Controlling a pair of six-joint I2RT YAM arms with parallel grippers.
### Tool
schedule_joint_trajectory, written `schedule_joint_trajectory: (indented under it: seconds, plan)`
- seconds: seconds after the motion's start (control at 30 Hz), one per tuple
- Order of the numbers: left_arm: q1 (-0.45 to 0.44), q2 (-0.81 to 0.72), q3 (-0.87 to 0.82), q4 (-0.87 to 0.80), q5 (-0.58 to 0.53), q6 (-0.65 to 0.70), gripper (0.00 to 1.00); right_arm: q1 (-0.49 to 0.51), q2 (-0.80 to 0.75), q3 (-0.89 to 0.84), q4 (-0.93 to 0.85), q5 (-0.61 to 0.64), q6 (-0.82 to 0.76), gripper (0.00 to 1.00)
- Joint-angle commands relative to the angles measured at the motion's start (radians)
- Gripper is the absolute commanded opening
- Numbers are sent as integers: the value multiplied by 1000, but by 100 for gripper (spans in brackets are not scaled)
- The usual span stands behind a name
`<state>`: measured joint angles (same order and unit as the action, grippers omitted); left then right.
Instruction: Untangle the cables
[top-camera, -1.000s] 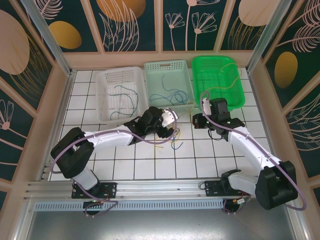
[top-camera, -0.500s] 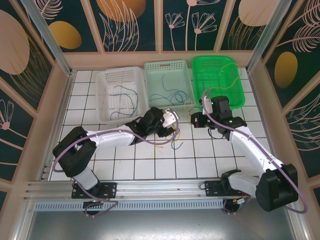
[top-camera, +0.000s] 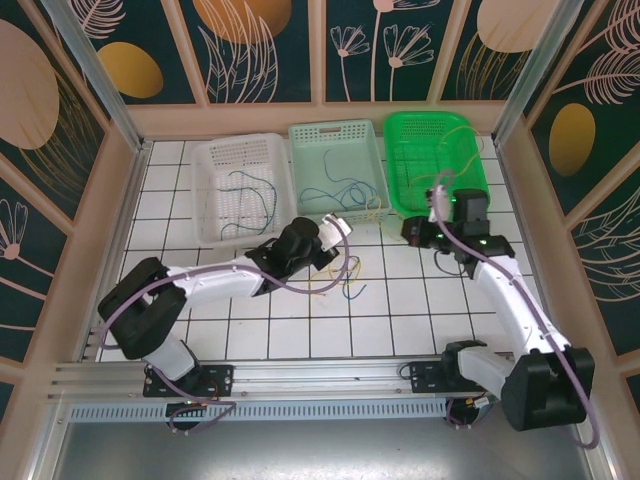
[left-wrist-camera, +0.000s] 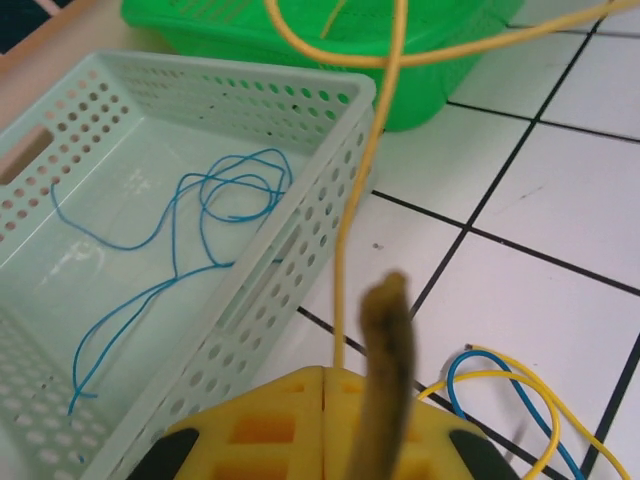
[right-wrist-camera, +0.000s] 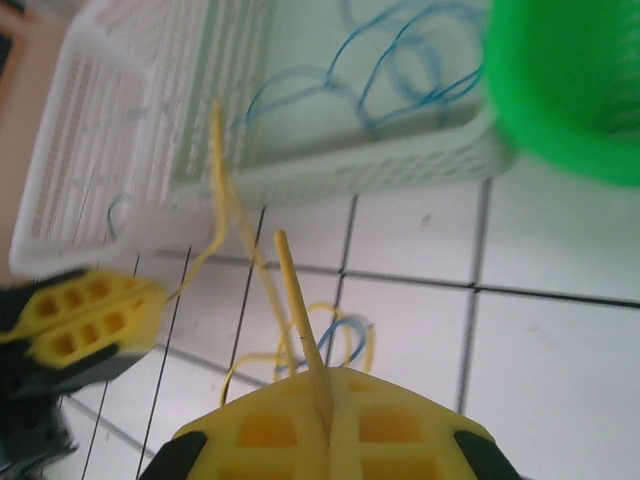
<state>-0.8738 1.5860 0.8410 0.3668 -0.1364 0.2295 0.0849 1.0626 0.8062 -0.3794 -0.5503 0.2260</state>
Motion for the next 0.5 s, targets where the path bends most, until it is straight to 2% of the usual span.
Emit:
schedule_joint_trajectory:
  seconds: [0.0,0.1,0.23,0.33,0.47]
  plan:
    - [65,-60,-46,102,-16,-168,0,-138,-74,-14,124,-123,63,0]
    - [155,-89,-96,135,37,-309,0,-229,-106,-18,214,-142,126,0]
    - [178,-116,-104,113,66,-358,0,-326,-125,-28,325,-114,228,0]
    - [192,-138,-115,130,102,-413,0,-383,-131,-29,376,-39,258,0]
    - [231,-173,-170,217,214,-529,0,-399,-154,-27,410,129,185,0]
